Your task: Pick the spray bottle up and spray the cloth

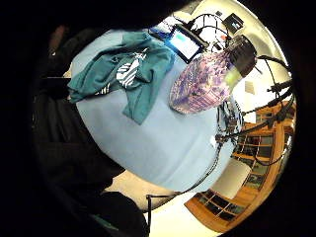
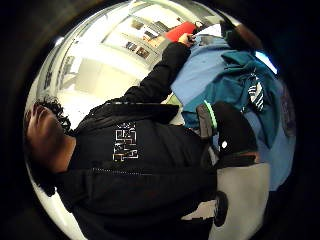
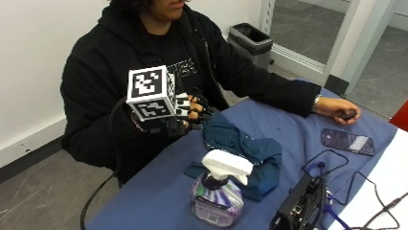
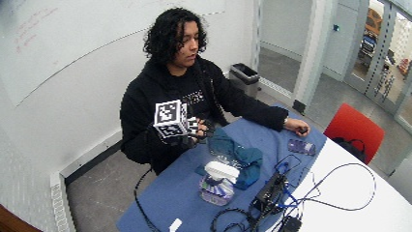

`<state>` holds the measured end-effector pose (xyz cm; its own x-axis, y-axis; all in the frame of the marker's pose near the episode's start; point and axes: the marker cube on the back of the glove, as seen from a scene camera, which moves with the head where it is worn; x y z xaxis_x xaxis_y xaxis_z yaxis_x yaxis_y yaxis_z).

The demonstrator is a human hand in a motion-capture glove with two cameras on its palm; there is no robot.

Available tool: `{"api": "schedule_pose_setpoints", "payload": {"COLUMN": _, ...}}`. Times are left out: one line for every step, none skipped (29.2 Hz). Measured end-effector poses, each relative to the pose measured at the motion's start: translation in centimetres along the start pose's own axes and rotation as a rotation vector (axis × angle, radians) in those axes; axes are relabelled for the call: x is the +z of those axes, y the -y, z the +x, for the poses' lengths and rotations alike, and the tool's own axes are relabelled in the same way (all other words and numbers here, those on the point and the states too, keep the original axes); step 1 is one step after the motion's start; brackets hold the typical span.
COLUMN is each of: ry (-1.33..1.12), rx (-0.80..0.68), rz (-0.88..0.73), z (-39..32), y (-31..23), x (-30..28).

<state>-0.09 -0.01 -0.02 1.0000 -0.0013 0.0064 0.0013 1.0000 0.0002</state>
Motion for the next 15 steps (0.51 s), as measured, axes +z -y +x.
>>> {"api": "schedule_pose_setpoints", "payload": {"ry": 0.0, "rx": 0.001, "rz": 0.0, "z": 0.0, "y": 0.0, "x": 0.0}}
{"api": "schedule_pose_setpoints", "payload": {"ry": 0.0, "rx": 0.002, "rz": 0.002, "z": 0.0, "y": 0.1, "x": 0.0}}
{"api": "schedule_pose_setpoints", "payload": {"ry": -0.001, "rx": 0.006, "rz": 0.006, "z": 0.0, "y": 0.4, "x": 0.1}}
{"api": "schedule_pose_setpoints", "payload": {"ry": -0.002, "rx": 0.013, "rz": 0.016, "z": -0.1, "y": 1.0, "x": 0.3}}
{"api": "schedule_pose_setpoints", "payload": {"ry": -0.003, "rx": 0.024, "rz": 0.031, "z": -0.1, "y": 1.8, "x": 0.5}}
{"api": "schedule_pose_setpoints", "payload": {"ry": -0.004, "rx": 0.033, "rz": 0.046, "z": -0.2, "y": 2.6, "x": 0.7}}
{"api": "schedule_pose_setpoints", "payload": {"ry": -0.005, "rx": 0.037, "rz": 0.051, "z": -0.2, "y": 3.0, "x": 0.8}}
{"api": "schedule_pose_setpoints", "payload": {"ry": -0.004, "rx": 0.033, "rz": 0.043, "z": -0.2, "y": 2.6, "x": 0.8}}
{"api": "schedule_pose_setpoints", "payload": {"ry": -0.003, "rx": 0.024, "rz": 0.027, "z": -0.1, "y": 1.9, "x": 0.6}}
{"api": "schedule_pose_setpoints", "payload": {"ry": -0.002, "rx": 0.015, "rz": 0.012, "z": -0.1, "y": 1.1, "x": 0.4}}
{"api": "schedule_pose_setpoints", "payload": {"ry": -0.002, "rx": 0.011, "rz": 0.007, "z": -0.1, "y": 0.9, "x": 0.4}}
{"api": "schedule_pose_setpoints", "payload": {"ry": -0.003, "rx": 0.015, "rz": 0.014, "z": 0.0, "y": 1.2, "x": 0.4}}
{"api": "schedule_pose_setpoints", "payload": {"ry": -0.004, "rx": 0.025, "rz": 0.029, "z": 0.0, "y": 1.9, "x": 0.6}}
{"api": "schedule_pose_setpoints", "payload": {"ry": -0.006, "rx": 0.035, "rz": 0.045, "z": 0.0, "y": 2.7, "x": 0.8}}
{"api": "schedule_pose_setpoints", "payload": {"ry": -0.007, "rx": 0.041, "rz": 0.052, "z": 0.0, "y": 3.0, "x": 0.9}}
